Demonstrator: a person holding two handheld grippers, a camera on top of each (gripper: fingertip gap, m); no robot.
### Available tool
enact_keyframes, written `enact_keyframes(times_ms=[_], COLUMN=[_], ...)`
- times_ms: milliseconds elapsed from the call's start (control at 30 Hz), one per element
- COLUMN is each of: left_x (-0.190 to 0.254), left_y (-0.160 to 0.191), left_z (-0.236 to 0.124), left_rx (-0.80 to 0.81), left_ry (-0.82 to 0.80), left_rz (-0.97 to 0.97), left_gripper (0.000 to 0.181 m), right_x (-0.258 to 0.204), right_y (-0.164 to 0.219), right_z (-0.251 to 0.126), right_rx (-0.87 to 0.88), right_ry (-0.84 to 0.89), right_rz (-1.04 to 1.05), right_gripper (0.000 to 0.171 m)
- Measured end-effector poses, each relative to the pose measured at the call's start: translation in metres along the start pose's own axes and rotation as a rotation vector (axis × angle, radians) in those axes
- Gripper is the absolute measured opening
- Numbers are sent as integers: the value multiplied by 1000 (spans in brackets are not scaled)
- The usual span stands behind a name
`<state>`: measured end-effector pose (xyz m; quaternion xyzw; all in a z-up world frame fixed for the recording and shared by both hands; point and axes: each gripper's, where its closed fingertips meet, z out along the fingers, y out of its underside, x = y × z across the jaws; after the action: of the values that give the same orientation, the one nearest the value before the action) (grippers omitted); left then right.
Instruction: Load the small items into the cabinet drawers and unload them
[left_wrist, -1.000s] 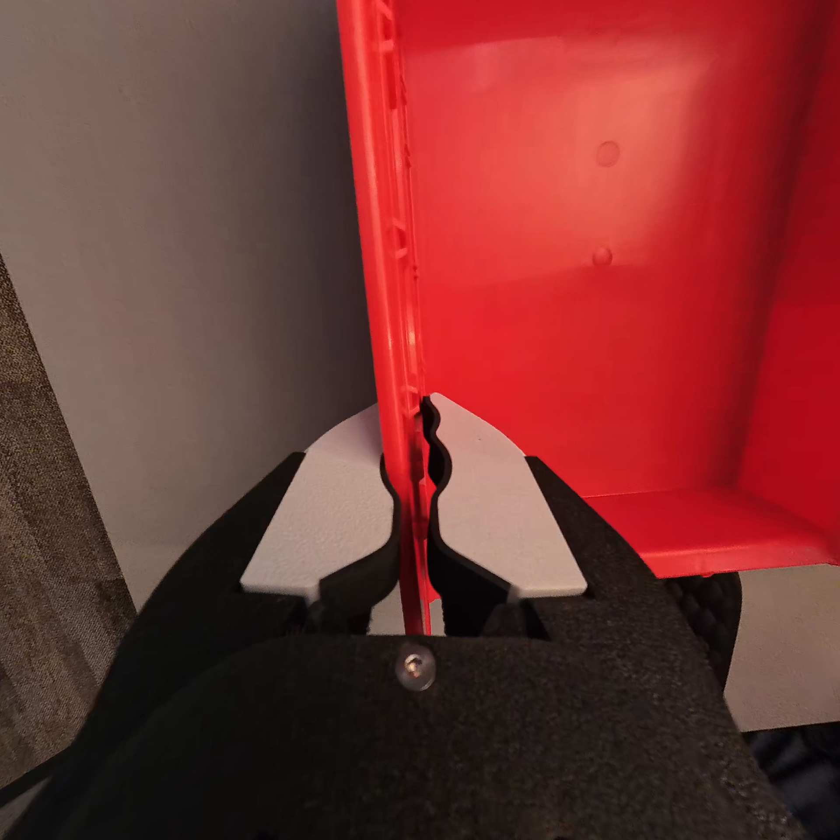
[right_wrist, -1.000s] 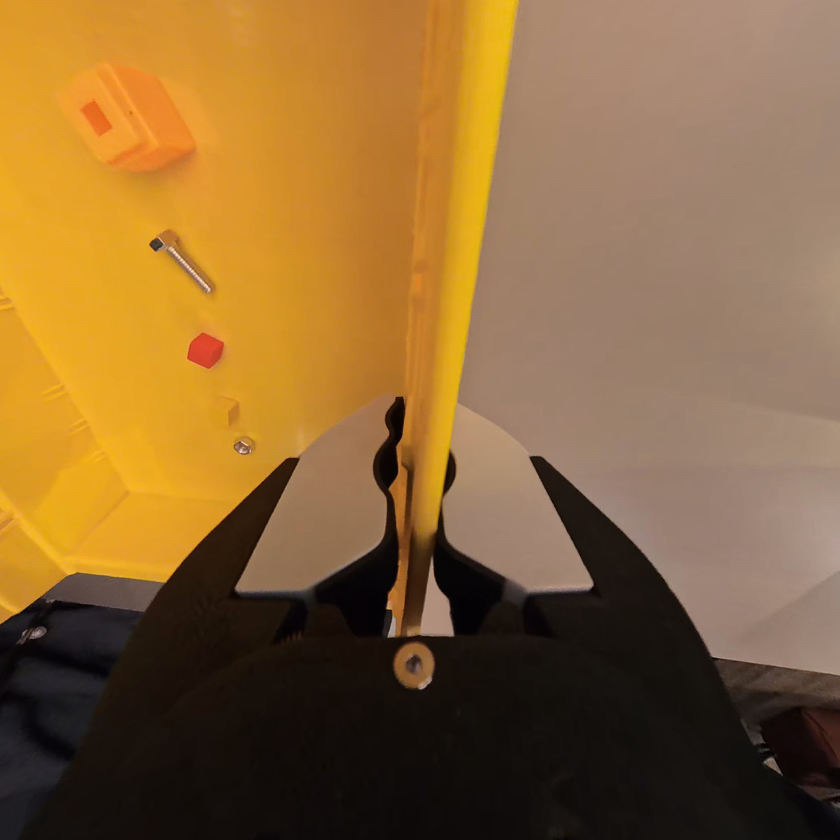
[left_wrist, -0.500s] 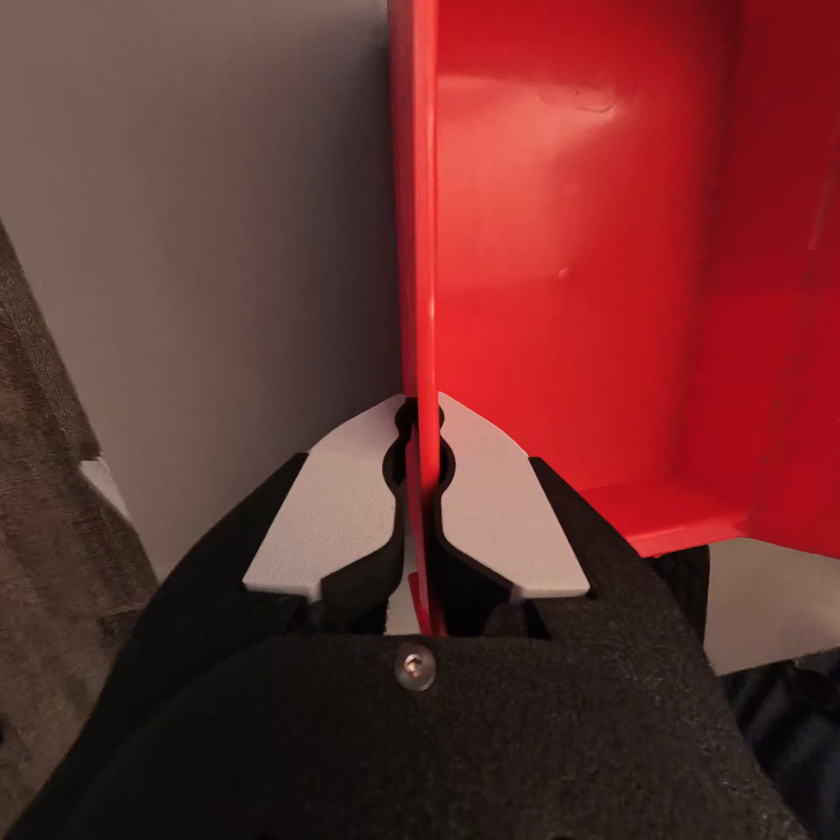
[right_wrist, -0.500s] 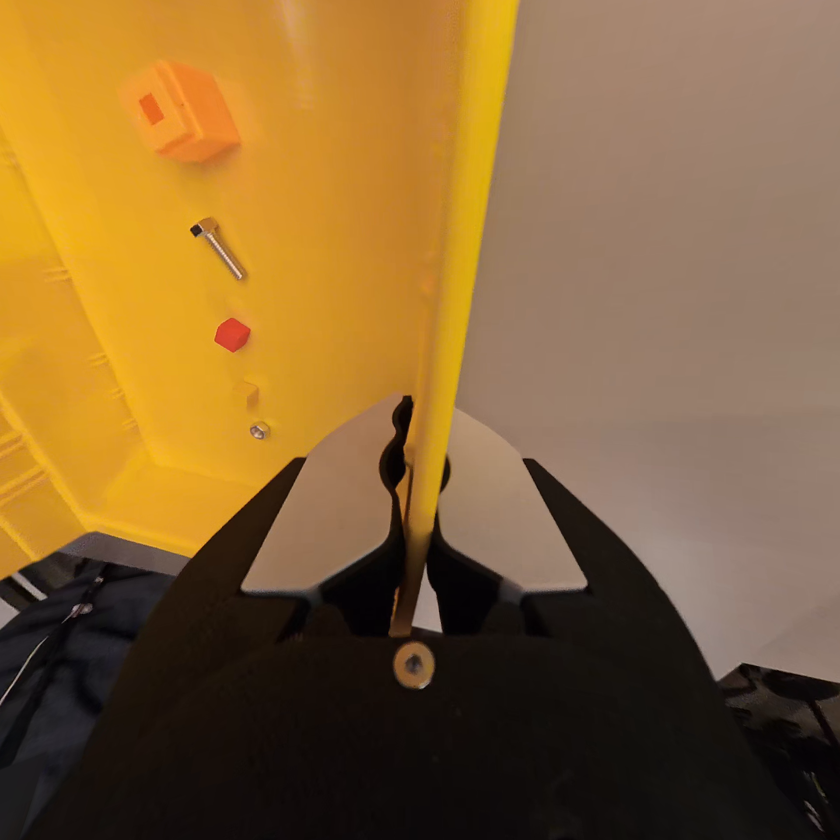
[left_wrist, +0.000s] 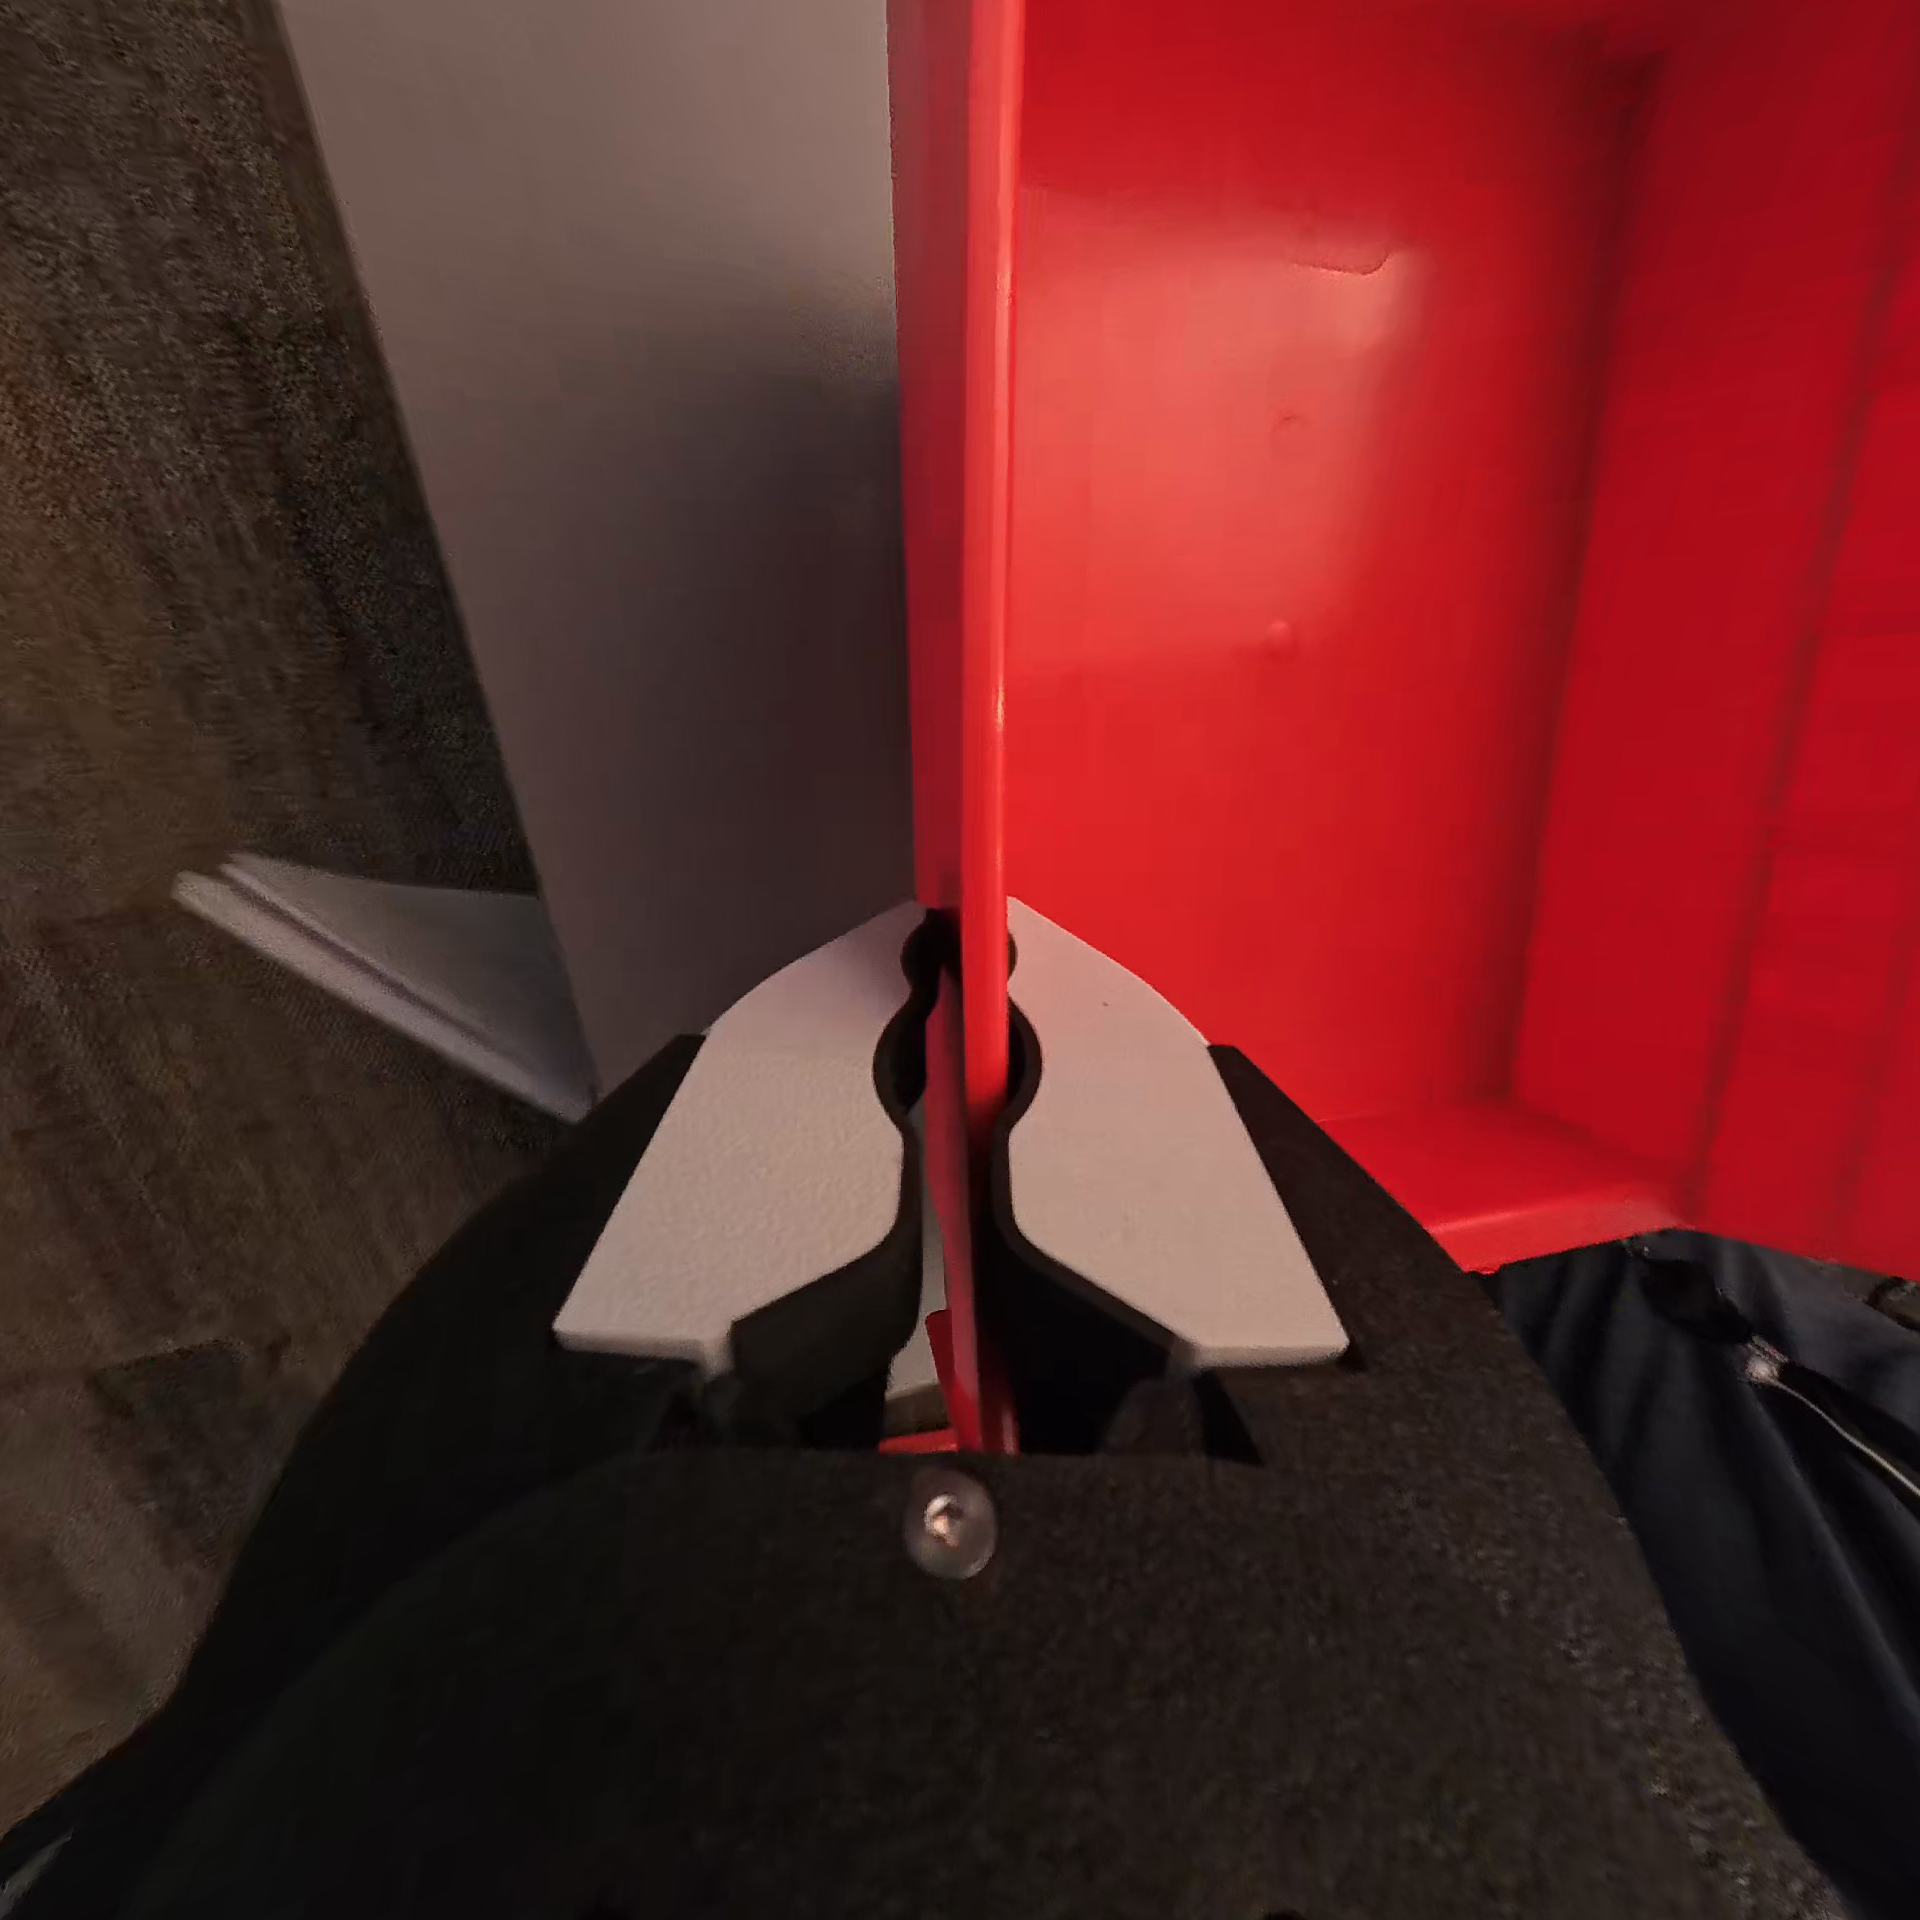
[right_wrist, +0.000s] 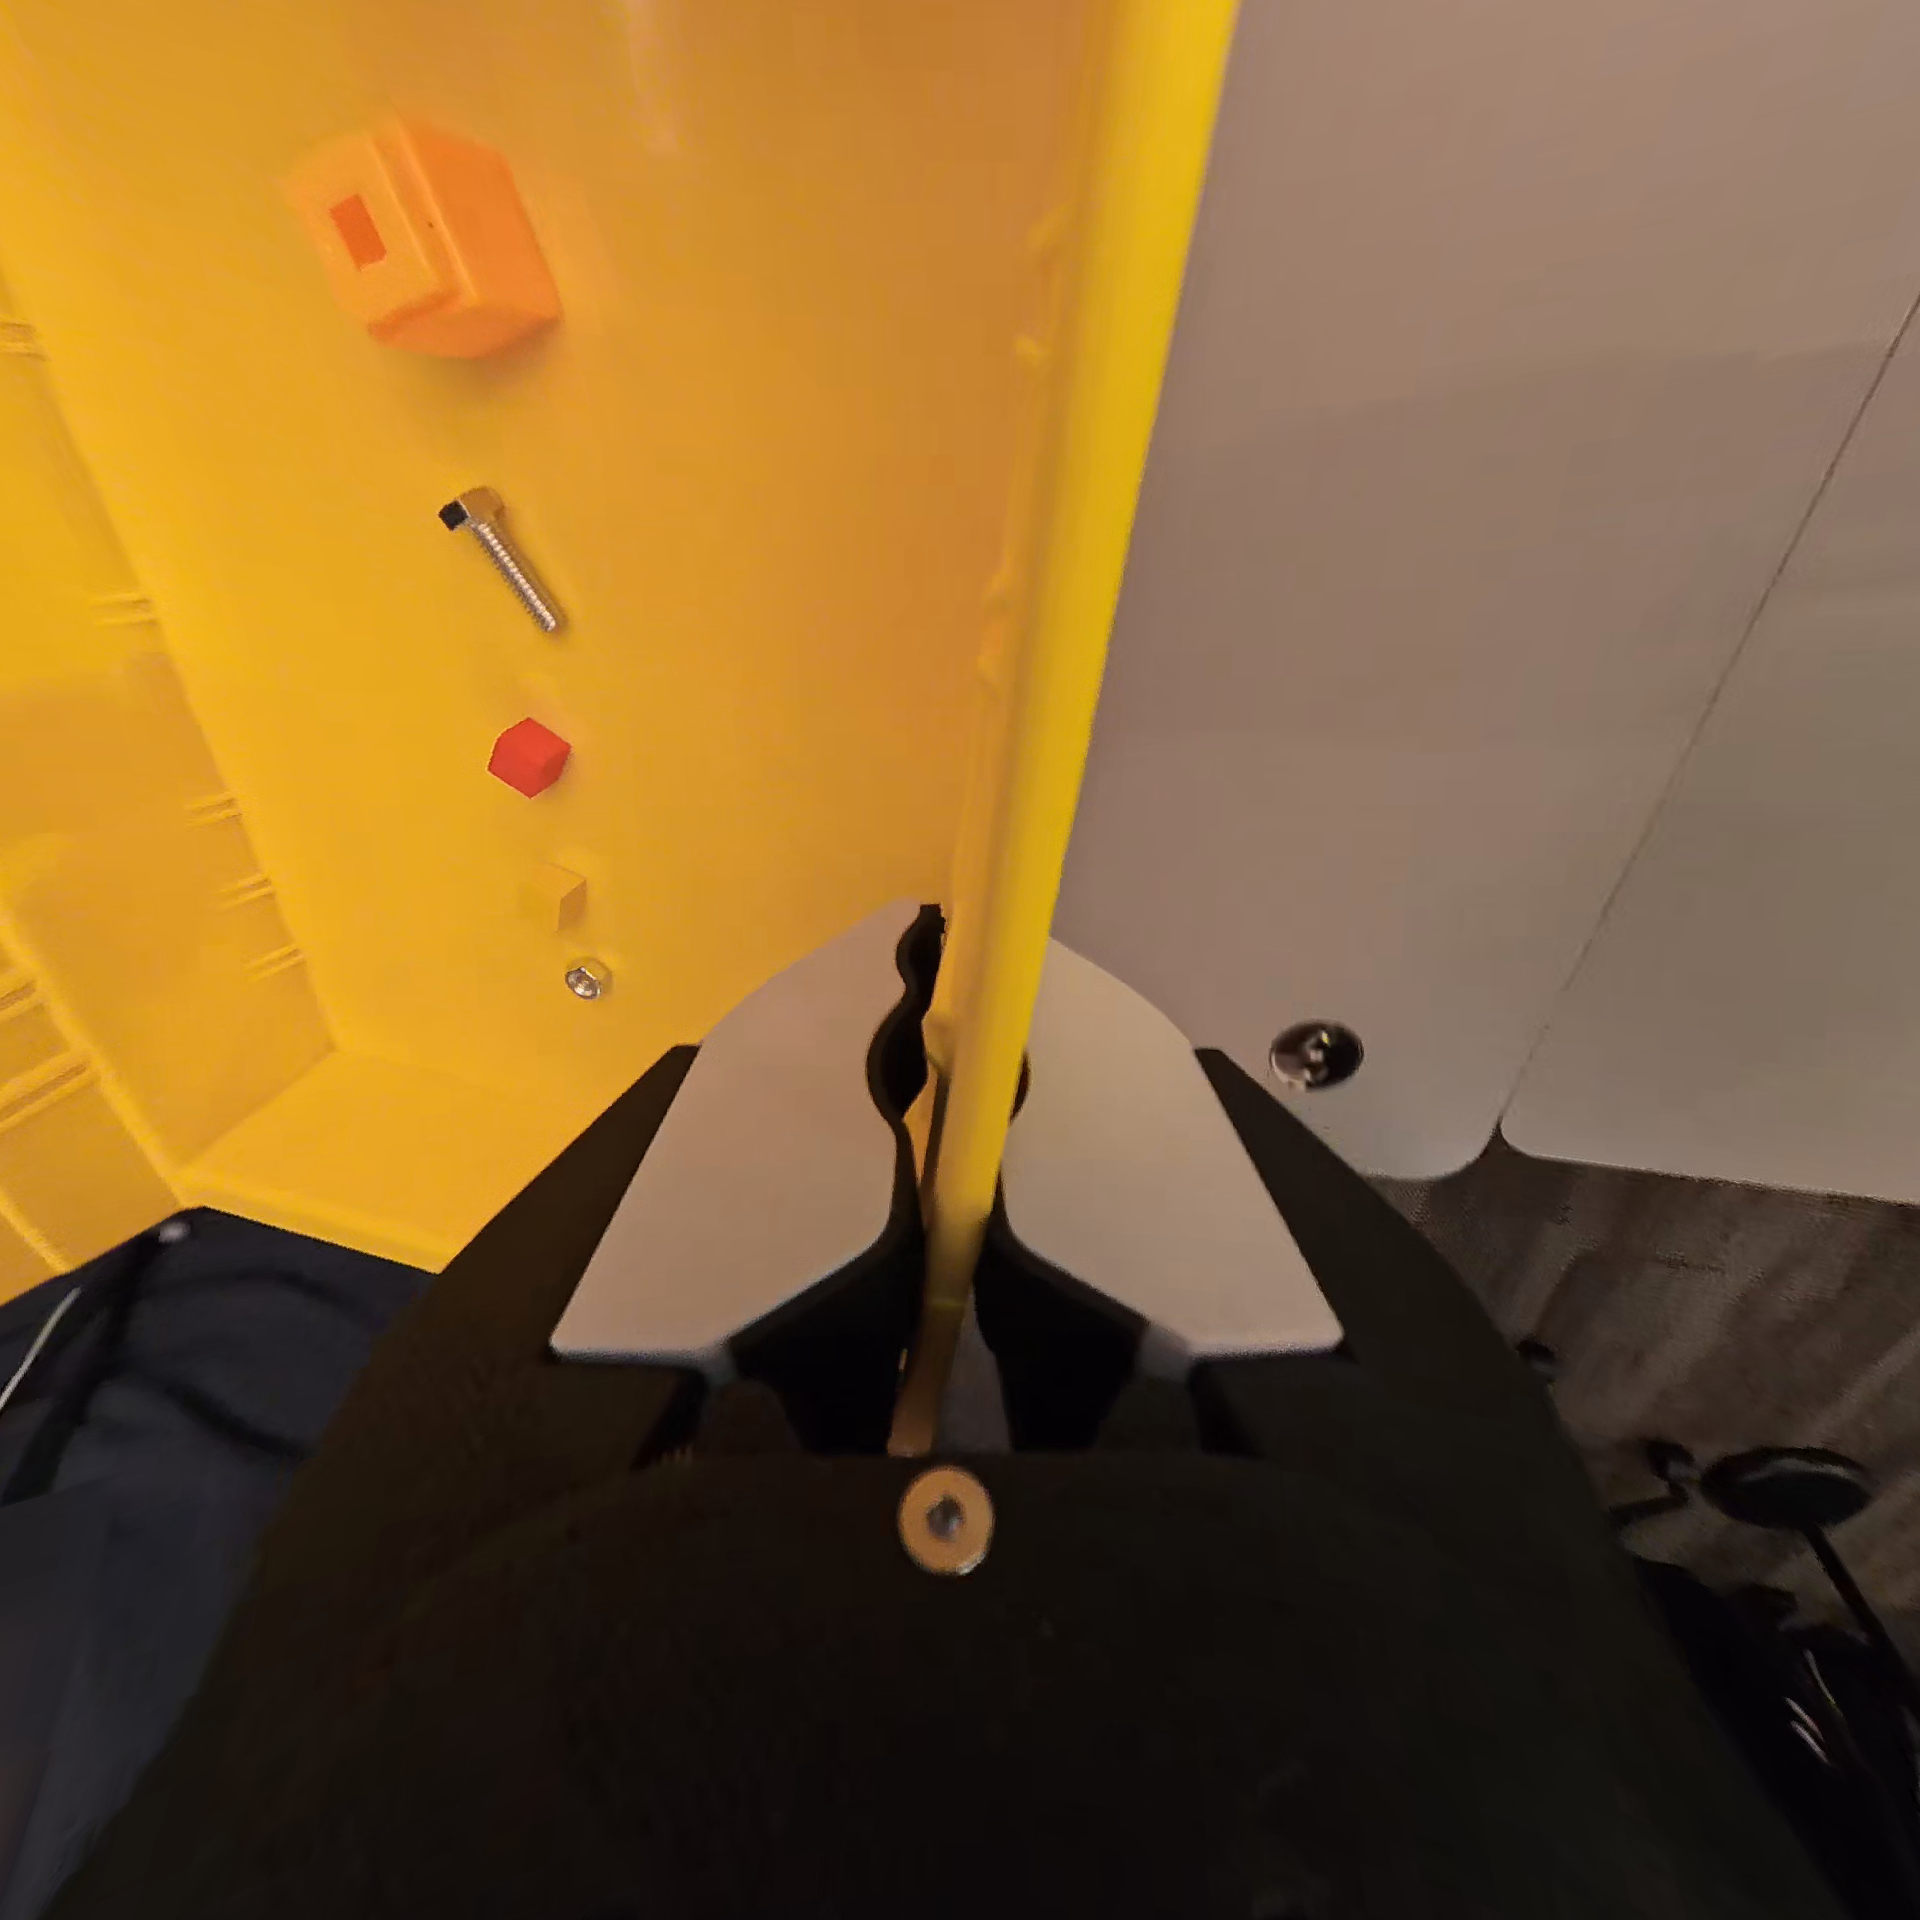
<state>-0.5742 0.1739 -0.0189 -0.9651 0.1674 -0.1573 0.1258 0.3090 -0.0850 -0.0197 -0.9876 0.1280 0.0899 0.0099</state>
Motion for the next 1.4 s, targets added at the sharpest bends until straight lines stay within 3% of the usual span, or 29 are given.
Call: enact_keyframes(times_ms=[167, 300, 433, 600, 867, 1000, 1200, 1400], left_x=[-20, -43, -70, -100, -127, -134, -141, -141], left_y=[39, 79, 121, 177, 236, 252, 267, 265], left_z=[-69, -125, -172, -214, -245, -255, -261, -276], left_rx=[-8, -17, 3, 61, 109, 104, 110, 90], left_ry=[-53, -109, -149, -162, -171, -185, -184, -233], left_rz=[-14, -63, -145, -263, -379, -427, -476, -450], left_gripper=[6, 6, 6, 6, 7, 7, 7, 6], right_x=[-32, -87, -167, -298, -523, -606, -674, -688], right_y=[40, 62, 70, 66, 40, 18, -40, -109], right_z=[-31, -40, -23, 23, 87, 114, 149, 181], right_rx=[-30, -55, -107, -173, -156, -170, -132, -57], right_ry=[28, 39, 20, -13, -147, -182, -171, -132], right_rz=[-100, -250, -421, -703, -950, -953, -849, -660], right_gripper=[4, 4, 3, 4, 5, 5, 5, 5])
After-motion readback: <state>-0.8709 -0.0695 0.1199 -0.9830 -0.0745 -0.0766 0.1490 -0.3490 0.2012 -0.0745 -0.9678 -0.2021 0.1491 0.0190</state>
